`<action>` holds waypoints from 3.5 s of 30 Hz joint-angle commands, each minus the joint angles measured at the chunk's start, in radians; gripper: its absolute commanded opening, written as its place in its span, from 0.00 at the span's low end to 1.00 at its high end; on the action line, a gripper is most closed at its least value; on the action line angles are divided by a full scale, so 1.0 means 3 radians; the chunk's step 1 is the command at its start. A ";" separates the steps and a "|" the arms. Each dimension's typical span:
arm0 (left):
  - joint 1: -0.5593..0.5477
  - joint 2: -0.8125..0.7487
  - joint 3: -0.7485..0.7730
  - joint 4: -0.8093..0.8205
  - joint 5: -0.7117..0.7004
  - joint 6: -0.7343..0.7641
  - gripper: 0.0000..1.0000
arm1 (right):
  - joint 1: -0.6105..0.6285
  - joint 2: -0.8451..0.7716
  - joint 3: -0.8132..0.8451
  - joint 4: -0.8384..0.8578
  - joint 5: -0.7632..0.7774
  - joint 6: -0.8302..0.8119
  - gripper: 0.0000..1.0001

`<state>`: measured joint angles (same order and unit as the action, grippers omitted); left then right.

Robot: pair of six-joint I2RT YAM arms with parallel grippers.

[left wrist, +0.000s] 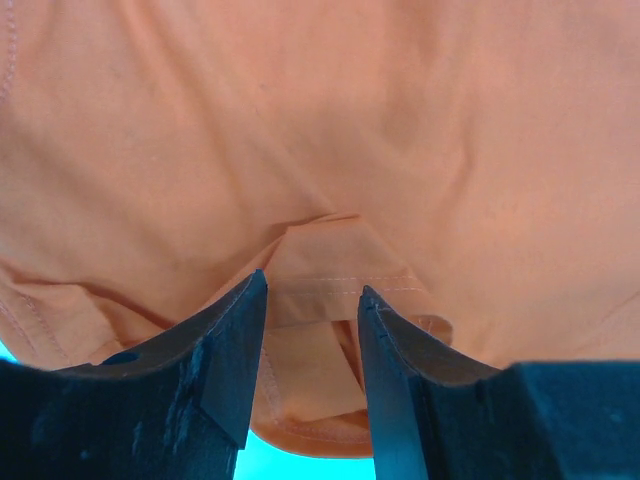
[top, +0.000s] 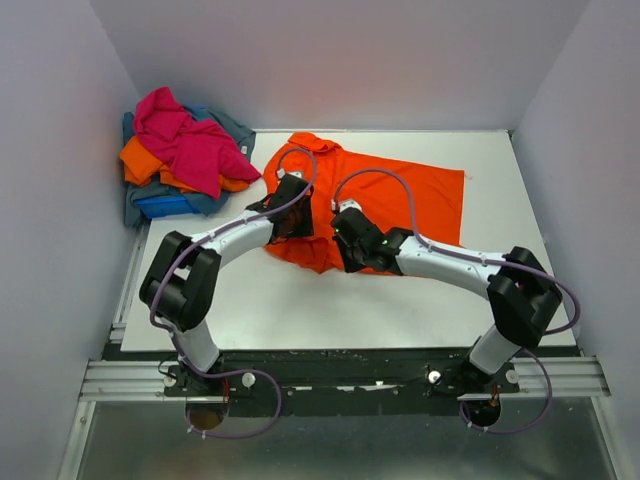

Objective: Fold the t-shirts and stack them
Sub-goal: Flatten out the tshirt

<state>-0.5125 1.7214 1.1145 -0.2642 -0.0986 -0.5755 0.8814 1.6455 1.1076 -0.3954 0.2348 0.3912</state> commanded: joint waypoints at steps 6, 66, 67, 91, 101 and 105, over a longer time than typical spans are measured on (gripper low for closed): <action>-0.0132 0.0224 0.0237 -0.0438 -0.0545 0.0016 0.53 | -0.0039 -0.0147 -0.0082 0.0111 -0.0041 -0.0041 0.17; -0.0127 -0.3555 -0.2688 -0.0797 -0.0279 -0.2224 0.00 | -0.1900 -0.2468 -0.1836 -0.1090 0.0674 0.1983 0.36; -0.0127 -0.3534 -0.2621 -0.0812 -0.0335 -0.2173 0.00 | -0.1900 -0.2509 -0.1846 -0.1146 0.0740 0.2055 0.36; -0.0127 -0.3688 -0.2181 -0.1098 -0.0776 -0.1743 0.00 | -0.2451 -0.2361 -0.2143 -0.0933 0.0977 0.2981 0.46; -0.0122 -0.3693 -0.2201 -0.1103 -0.0812 -0.1733 0.00 | -0.2672 -0.2121 -0.2168 -0.0441 0.0512 0.2638 0.45; -0.0122 -0.3683 -0.2222 -0.1068 -0.0806 -0.1733 0.00 | -0.2672 -0.1937 -0.2214 -0.0395 0.0368 0.2725 0.37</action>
<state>-0.5510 0.6170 0.4358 -0.5755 -0.3077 -1.1069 0.0849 1.0225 0.4526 -0.5613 0.4046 1.2015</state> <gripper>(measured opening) 0.008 0.402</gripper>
